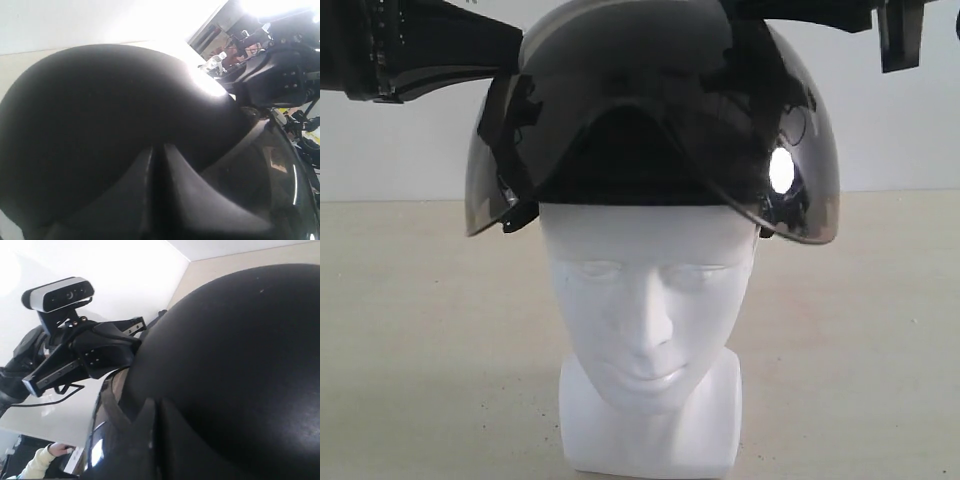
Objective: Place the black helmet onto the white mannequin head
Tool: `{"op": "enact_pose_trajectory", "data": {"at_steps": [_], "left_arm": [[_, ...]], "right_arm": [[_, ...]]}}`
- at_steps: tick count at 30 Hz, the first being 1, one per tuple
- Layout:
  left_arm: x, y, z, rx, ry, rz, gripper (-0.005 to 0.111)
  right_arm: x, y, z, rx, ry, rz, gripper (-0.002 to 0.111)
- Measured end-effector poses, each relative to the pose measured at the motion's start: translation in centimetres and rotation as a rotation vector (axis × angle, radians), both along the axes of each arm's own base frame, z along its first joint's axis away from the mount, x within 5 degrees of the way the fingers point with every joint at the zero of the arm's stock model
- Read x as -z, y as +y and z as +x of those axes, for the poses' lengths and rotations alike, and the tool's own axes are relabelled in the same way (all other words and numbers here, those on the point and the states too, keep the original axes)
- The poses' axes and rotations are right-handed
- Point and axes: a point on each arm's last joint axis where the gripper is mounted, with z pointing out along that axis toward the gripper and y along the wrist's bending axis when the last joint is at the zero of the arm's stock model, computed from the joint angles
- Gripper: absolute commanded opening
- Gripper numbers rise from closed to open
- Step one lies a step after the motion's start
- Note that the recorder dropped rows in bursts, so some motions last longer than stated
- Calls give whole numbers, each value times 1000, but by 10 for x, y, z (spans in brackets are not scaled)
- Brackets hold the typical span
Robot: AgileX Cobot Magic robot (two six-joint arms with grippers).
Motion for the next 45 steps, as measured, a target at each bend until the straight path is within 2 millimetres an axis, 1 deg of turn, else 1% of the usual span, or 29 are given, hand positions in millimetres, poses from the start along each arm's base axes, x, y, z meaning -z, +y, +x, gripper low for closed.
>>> {"op": "enact_pose_trajectory", "data": {"at_steps": [4, 6, 9, 14, 23, 28, 31, 36, 38, 39, 40, 41, 42, 45], "left_arm": [[6, 0, -6, -4, 25, -12, 4], [8, 0, -10, -6, 32, -19, 4], [7, 0, -16, -6, 26, -19, 4], [9, -6, -23, 3, 34, -28, 4], [9, -7, -25, 1, 38, -45, 4], [13, -8, -26, 8, 55, -61, 4], [17, -8, -28, 14, 75, -76, 4], [25, -11, -37, 68, 119, -113, 4], [29, -14, -44, 118, 140, -123, 4], [33, -16, -48, 151, 159, -123, 4], [36, -17, -49, 160, 169, -116, 4], [39, -18, -51, 165, 177, -110, 4], [38, -18, -51, 165, 174, -109, 4], [38, -18, -51, 166, 175, -109, 4]], "right_arm": [[2, 15, -12, -83, 19, 9, 0], [5, 18, -17, -125, 34, -8, 0], [7, 19, -19, -142, 45, -31, 0], [9, 17, -23, -143, 56, -79, 0], [10, 15, -25, -135, 78, -109, 0], [11, 21, -28, -151, 83, -140, 0], [15, 28, -36, -206, 96, -185, 0], [19, 31, -39, -214, 116, -230, 0], [24, 31, -42, -234, 142, -259, 0], [34, 30, -44, -253, 182, -283, 0], [39, 30, -45, -260, 197, -300, 0], [52, 29, -47, -269, 229, -339, 0], [57, 29, -48, -273, 240, -346, 0], [57, 28, -48, -273, 242, -346, 0]]}}
